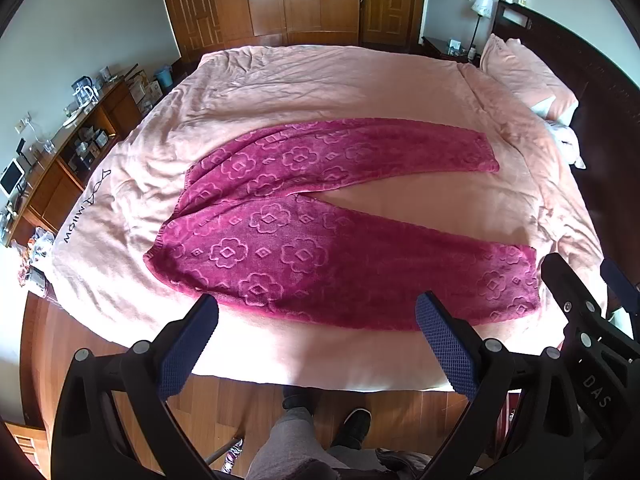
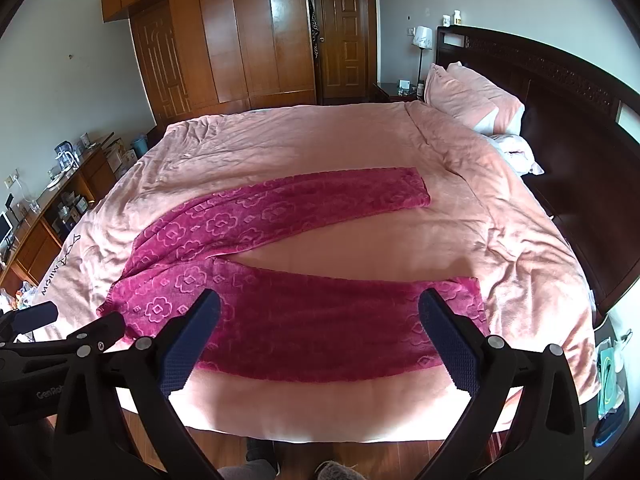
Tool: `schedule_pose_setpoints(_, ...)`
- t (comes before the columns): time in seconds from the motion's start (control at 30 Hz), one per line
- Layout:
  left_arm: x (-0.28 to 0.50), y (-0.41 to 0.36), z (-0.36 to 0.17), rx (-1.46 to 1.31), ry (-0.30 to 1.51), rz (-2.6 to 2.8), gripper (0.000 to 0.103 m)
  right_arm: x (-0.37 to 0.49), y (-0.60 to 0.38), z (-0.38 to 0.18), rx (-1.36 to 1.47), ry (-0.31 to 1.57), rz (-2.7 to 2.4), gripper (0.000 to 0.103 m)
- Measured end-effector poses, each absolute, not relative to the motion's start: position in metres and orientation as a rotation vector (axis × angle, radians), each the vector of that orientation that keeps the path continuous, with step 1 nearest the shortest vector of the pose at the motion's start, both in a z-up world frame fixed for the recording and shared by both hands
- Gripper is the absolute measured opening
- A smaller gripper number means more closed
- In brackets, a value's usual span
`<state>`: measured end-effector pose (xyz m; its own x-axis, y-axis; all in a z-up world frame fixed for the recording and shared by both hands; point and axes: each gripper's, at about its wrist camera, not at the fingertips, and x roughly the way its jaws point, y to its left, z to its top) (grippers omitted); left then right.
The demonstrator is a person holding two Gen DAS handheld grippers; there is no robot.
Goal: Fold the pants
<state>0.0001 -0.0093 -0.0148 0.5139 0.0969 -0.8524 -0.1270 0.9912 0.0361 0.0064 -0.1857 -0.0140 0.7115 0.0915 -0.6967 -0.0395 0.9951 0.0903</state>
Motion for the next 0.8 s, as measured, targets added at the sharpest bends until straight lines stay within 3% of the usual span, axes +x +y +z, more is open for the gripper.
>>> schedule_pose_setpoints(0.8,0.007,0.015,-0.015,-0.023,0.985,0.277,0.098,0.018,-0.216,-0.023,0.132,0.794,0.044,0.100)
